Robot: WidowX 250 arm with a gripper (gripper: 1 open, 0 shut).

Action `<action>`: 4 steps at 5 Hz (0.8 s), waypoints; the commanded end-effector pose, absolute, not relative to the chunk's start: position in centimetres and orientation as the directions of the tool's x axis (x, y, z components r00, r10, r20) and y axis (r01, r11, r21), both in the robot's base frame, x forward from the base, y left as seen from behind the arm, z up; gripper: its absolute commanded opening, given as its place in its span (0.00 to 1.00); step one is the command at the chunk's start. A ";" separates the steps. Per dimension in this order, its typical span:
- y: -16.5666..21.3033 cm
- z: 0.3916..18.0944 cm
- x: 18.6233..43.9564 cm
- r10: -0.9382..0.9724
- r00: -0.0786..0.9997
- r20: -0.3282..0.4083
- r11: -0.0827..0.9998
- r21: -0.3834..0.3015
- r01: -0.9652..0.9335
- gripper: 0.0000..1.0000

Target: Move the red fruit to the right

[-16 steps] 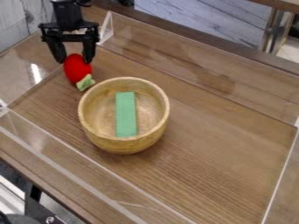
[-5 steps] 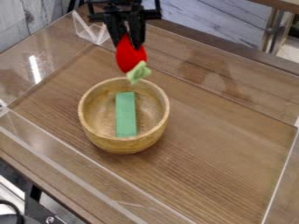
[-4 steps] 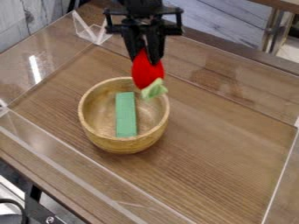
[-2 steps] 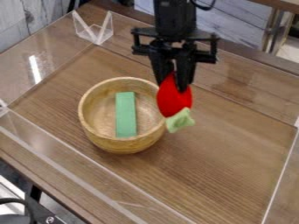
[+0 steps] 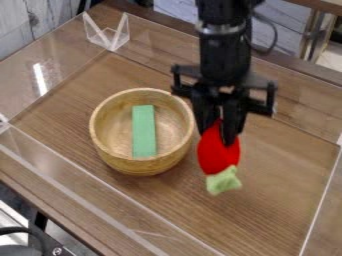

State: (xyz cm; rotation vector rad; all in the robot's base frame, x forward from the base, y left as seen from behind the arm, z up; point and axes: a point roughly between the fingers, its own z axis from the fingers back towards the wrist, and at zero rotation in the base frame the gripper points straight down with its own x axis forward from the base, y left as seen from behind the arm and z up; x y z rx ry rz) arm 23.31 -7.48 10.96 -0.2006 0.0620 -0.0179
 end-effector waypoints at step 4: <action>-10.5 7.0 23.1 -0.034 0.998 0.051 0.973 -0.226 0.045 0.00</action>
